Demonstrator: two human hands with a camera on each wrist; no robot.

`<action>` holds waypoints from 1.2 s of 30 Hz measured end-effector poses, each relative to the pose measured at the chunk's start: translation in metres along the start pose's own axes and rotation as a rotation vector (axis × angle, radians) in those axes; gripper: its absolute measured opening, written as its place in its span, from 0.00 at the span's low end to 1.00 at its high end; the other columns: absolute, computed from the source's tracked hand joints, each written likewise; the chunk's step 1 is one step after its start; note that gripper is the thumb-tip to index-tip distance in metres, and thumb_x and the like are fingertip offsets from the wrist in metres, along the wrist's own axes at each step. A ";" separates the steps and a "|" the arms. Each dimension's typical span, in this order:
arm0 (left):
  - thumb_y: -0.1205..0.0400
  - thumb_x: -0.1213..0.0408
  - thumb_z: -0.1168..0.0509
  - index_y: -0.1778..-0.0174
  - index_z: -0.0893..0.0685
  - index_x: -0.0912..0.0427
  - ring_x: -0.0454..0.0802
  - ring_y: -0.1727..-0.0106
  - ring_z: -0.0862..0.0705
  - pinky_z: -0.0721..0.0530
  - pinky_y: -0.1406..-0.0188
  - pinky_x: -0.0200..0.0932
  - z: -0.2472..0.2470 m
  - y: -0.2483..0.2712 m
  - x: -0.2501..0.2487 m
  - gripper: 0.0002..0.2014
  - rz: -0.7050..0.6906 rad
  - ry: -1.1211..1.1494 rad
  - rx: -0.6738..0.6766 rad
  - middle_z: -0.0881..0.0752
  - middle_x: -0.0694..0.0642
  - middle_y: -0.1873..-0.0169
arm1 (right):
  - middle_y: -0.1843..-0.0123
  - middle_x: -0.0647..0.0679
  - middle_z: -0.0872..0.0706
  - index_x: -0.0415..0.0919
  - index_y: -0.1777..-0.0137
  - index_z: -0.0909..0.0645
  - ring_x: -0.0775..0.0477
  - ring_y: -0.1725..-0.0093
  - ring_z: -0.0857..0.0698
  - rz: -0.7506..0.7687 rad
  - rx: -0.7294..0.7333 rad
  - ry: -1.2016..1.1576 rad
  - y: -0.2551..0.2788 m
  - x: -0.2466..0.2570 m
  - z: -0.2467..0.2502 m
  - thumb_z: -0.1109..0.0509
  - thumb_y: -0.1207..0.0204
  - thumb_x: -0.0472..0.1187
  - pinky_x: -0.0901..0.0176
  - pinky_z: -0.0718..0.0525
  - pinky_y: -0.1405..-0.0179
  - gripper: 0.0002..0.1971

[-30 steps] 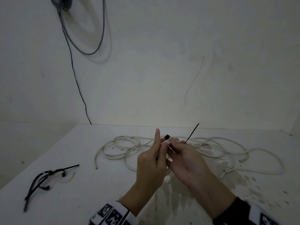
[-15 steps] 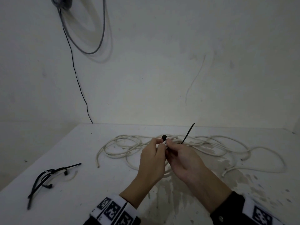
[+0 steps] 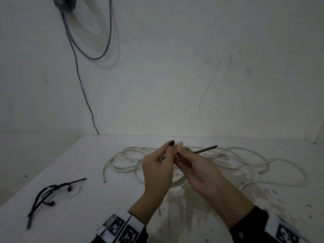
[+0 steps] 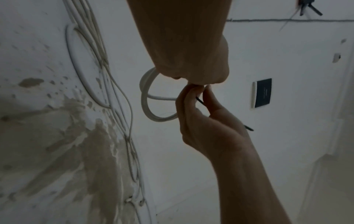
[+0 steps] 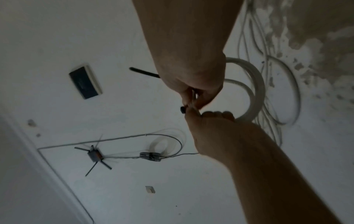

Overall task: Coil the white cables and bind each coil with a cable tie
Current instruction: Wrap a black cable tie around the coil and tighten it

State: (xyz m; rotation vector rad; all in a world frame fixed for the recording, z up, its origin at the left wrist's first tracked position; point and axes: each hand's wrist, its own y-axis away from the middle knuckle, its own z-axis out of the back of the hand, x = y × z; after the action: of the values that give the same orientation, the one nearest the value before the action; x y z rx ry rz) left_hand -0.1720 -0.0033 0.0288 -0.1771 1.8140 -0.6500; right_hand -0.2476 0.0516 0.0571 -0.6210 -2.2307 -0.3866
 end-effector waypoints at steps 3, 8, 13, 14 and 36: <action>0.19 0.71 0.35 0.52 0.10 0.57 0.40 0.81 0.29 0.29 0.81 0.31 0.005 -0.009 0.000 0.09 0.088 0.034 -0.052 0.21 0.42 0.84 | 0.63 0.36 0.09 0.28 0.60 0.13 0.45 0.66 0.10 0.198 -0.060 0.325 0.005 0.011 0.004 0.23 0.33 0.31 0.63 0.12 0.66 0.05; 0.19 0.68 0.35 0.53 0.09 0.57 0.40 0.84 0.39 0.37 0.84 0.32 0.005 -0.012 -0.002 0.09 0.185 0.077 -0.052 0.31 0.43 0.89 | 0.65 0.39 0.09 0.34 0.58 0.12 0.41 0.65 0.09 0.512 0.113 0.488 0.017 0.025 0.008 0.21 0.42 0.31 0.62 0.14 0.62 0.10; 0.20 0.68 0.34 0.57 0.09 0.52 0.40 0.82 0.36 0.34 0.82 0.31 0.001 -0.013 -0.012 0.09 0.147 0.079 -0.033 0.28 0.42 0.87 | 0.66 0.46 0.13 0.45 0.57 0.09 0.50 0.67 0.20 0.463 0.223 0.479 0.017 0.026 0.006 0.27 0.37 0.44 0.62 0.21 0.63 0.10; 0.20 0.68 0.34 0.59 0.09 0.49 0.41 0.81 0.34 0.33 0.80 0.33 -0.001 -0.013 -0.015 0.10 0.119 0.064 -0.022 0.25 0.44 0.84 | 0.69 0.48 0.15 0.45 0.57 0.09 0.51 0.69 0.25 0.464 0.195 0.518 0.017 0.027 0.005 0.27 0.34 0.45 0.61 0.24 0.66 0.09; 0.20 0.67 0.35 0.73 0.12 0.34 0.50 0.74 0.29 0.29 0.73 0.39 -0.010 -0.010 -0.032 0.23 0.004 0.043 0.013 0.21 0.63 0.76 | 0.65 0.37 0.12 0.42 0.58 0.09 0.51 0.70 0.24 0.474 0.045 0.670 0.014 0.032 0.000 0.28 0.26 0.33 0.61 0.23 0.68 0.06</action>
State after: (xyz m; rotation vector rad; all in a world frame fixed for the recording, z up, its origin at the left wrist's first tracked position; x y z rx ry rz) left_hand -0.1719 0.0048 0.0626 -0.1516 1.8507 -0.6665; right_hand -0.2584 0.0732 0.0820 -0.8258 -1.4019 -0.2482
